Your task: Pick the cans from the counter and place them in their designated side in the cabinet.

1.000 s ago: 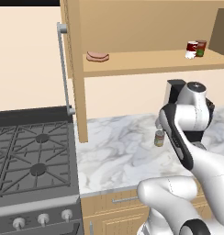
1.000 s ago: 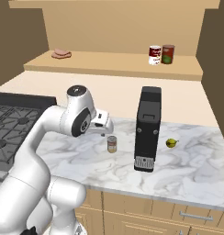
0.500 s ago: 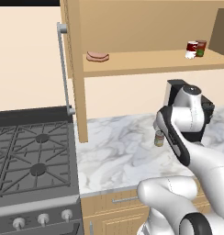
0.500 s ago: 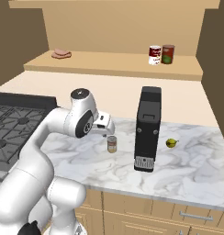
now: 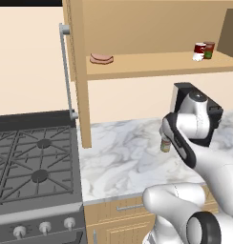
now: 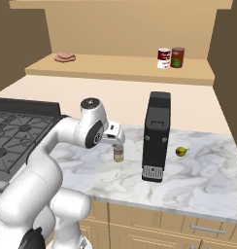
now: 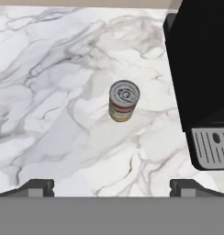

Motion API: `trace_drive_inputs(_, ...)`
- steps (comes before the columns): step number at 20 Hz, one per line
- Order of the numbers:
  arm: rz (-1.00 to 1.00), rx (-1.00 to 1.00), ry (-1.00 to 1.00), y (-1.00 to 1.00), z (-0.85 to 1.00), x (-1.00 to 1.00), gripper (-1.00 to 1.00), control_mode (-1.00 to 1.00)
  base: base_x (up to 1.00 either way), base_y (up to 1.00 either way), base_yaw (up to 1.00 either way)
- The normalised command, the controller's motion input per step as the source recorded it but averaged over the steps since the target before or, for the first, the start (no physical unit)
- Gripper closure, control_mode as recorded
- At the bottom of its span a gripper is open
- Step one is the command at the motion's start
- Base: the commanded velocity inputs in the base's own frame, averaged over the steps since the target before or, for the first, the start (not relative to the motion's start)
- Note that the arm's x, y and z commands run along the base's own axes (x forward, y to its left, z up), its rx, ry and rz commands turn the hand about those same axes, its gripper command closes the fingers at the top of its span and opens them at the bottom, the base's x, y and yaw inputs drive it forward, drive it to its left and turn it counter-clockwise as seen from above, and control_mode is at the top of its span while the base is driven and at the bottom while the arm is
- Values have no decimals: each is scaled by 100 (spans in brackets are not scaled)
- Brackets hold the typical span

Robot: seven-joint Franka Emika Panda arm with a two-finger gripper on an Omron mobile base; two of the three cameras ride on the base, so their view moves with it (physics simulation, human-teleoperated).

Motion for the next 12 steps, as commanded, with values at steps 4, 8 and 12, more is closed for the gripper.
trace_drive_inputs(4,0,0,1,-3,-15,20,-100,-100,0,0,0)
trace_drive_inputs(8,0,0,3,0,-11,20,-100,-100,0,0,0)
trace_drive_inputs(12,0,0,3,-3,-11,20,-100,-100,0,0,0)
